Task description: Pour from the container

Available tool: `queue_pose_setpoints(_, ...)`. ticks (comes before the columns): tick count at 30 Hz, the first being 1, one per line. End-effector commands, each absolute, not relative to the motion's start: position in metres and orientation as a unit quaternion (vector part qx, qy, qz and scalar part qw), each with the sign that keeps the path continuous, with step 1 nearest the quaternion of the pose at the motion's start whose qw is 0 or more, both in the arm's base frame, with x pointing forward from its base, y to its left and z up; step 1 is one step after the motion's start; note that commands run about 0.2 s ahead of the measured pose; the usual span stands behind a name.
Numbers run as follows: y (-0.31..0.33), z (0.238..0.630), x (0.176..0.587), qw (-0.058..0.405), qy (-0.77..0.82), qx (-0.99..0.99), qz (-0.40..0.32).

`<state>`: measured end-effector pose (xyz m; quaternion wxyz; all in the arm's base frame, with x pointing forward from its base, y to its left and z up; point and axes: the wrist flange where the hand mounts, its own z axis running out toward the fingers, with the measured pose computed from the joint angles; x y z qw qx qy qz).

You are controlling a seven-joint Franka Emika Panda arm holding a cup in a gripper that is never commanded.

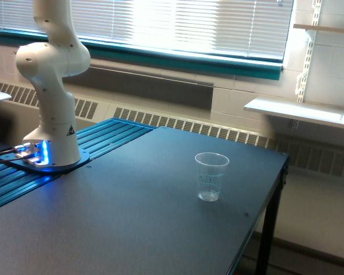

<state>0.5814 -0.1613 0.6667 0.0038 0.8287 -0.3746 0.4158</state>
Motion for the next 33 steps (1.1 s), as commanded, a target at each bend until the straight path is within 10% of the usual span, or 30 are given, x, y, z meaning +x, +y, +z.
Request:
queue_pose_setpoints(1,-0.179,0.614,0.578,0.016,-0.400,0.839,0.369)
queue_pose_setpoints(16,-0.177,0.508,0.559,0.038,-0.397,0.872,0.284)
queue_pose_setpoints(33,-0.170,0.494,0.544,0.056,-0.367,0.882,0.290)
